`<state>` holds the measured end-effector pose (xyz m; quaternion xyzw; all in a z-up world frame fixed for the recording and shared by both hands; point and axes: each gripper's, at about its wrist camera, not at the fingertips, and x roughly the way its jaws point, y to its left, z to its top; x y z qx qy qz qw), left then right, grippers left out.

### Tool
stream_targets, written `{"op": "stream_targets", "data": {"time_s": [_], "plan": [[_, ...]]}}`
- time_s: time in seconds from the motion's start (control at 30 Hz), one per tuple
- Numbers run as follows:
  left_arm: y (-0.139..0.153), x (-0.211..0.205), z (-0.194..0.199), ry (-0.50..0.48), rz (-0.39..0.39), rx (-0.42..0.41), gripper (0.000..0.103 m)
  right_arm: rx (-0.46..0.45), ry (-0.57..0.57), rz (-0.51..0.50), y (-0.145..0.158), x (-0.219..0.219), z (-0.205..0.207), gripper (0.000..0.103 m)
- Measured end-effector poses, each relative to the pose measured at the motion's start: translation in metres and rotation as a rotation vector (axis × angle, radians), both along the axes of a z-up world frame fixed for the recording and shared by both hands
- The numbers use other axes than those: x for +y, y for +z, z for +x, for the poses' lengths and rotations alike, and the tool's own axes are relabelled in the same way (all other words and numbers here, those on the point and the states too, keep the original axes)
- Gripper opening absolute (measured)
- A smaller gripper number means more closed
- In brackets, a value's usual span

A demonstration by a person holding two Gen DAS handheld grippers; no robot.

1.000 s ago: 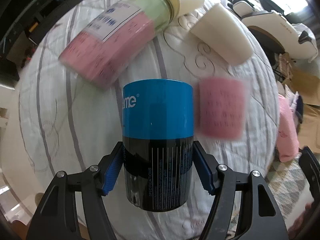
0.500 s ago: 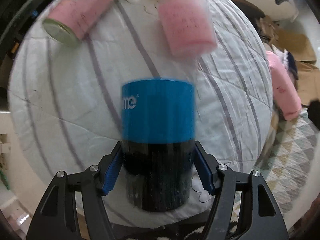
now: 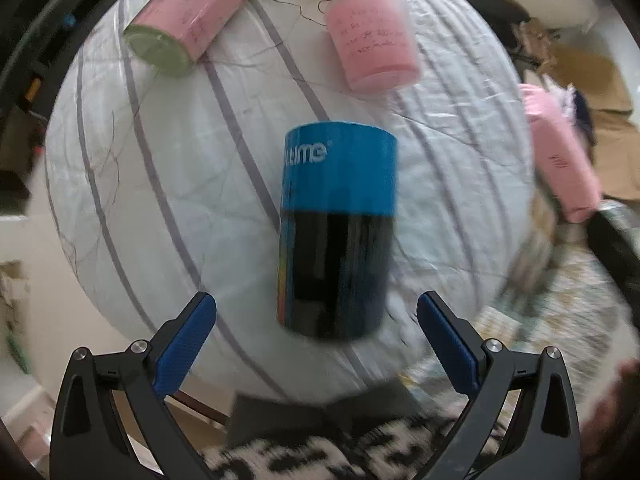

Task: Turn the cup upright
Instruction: 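Pass the can to the right gripper while the left gripper releases it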

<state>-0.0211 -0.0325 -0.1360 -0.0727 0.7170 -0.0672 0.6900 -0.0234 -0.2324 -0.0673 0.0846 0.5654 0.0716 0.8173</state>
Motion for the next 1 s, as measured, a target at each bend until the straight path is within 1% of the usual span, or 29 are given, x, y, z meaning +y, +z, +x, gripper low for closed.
{"op": "stream_targets", "data": {"time_s": [0.03,0.07,0.13,0.17,0.23,0.27,0.3,0.37,0.5,0.53,0.57,0.6,0.63,0.73,0.8,0.87,0.9,0.93,1.0], "plan": [[0.008,0.005,-0.005,0.006,-0.011,-0.012,0.102,0.012,0.011,0.018,-0.002,0.005,0.001,0.08],[0.018,0.011,-0.007,0.015,-0.003,-0.037,0.102,0.026,0.017,0.035,-0.005,0.009,0.003,0.08],[0.036,0.025,-0.012,0.015,0.052,-0.082,0.103,0.058,0.029,0.07,-0.012,0.019,0.007,0.08],[0.04,0.033,-0.012,0.014,0.073,-0.093,0.103,0.082,0.043,0.093,-0.019,0.027,0.011,0.08],[0.047,0.048,-0.012,0.022,0.112,-0.113,0.103,0.115,0.061,0.108,-0.028,0.04,0.015,0.08],[0.048,0.06,-0.01,0.026,0.132,-0.112,0.103,0.147,0.072,0.122,-0.036,0.05,0.018,0.08],[0.046,0.065,-0.011,0.033,0.147,-0.112,0.103,0.162,0.079,0.136,-0.041,0.056,0.019,0.08],[0.044,0.079,-0.01,0.052,0.159,-0.113,0.103,0.203,0.077,0.2,-0.055,0.068,0.023,0.08],[0.024,0.096,-0.008,0.086,0.159,-0.068,0.103,0.288,0.04,0.184,-0.086,0.085,0.032,0.08],[0.019,0.103,-0.008,0.092,0.16,-0.054,0.103,0.316,0.026,0.199,-0.098,0.09,0.033,0.08],[0.013,0.101,-0.008,0.097,0.163,-0.045,0.103,0.321,0.015,0.219,-0.106,0.093,0.034,0.079],[0.009,0.107,-0.009,0.103,0.164,-0.034,0.103,0.316,0.011,0.247,-0.109,0.094,0.035,0.068],[0.005,0.112,-0.01,0.11,0.162,-0.024,0.103,0.311,0.012,0.284,-0.115,0.099,0.035,0.068],[0.0,0.123,-0.011,0.128,0.157,-0.008,0.103,0.293,0.057,0.224,-0.113,0.114,0.037,0.068],[-0.001,0.127,-0.01,0.135,0.146,-0.008,0.103,0.302,0.057,0.223,-0.114,0.116,0.039,0.068],[0.0,0.126,-0.009,0.125,0.139,-0.019,0.103,0.39,0.081,0.253,-0.129,0.122,0.044,0.069],[0.002,0.124,-0.008,0.116,0.137,-0.026,0.103,0.447,0.056,0.256,-0.14,0.123,0.045,0.069],[0.004,0.123,-0.008,0.107,0.138,-0.034,0.103,0.437,0.044,0.246,-0.139,0.123,0.045,0.068],[0.008,0.12,-0.008,0.092,0.145,-0.051,0.103,0.386,0.035,0.218,-0.132,0.125,0.045,0.067]]}}
